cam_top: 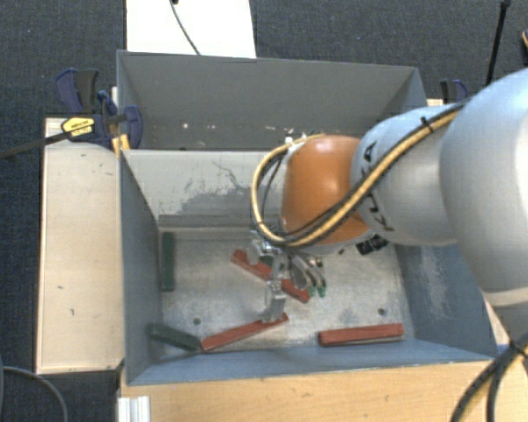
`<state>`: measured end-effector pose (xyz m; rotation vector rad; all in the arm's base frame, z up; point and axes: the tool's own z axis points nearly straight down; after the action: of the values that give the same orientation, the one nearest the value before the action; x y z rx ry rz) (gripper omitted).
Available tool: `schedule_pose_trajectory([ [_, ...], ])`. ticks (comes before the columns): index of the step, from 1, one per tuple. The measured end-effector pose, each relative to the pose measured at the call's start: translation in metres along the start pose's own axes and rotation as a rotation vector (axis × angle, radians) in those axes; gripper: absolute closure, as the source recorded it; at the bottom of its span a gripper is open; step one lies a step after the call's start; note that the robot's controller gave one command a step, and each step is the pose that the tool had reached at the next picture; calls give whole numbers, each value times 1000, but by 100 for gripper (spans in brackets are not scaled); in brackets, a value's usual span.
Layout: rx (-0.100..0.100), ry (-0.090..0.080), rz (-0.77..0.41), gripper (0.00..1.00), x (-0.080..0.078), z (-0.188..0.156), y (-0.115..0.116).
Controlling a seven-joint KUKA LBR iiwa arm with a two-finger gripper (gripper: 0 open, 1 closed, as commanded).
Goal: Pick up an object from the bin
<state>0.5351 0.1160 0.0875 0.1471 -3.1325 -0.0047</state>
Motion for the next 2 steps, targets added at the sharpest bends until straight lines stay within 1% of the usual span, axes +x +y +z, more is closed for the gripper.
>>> schedule_pose_trajectory([
  [1,1,-7,77,0,10,17,-38],
  [2,2,-13,250,0,-25,16,-46],
])
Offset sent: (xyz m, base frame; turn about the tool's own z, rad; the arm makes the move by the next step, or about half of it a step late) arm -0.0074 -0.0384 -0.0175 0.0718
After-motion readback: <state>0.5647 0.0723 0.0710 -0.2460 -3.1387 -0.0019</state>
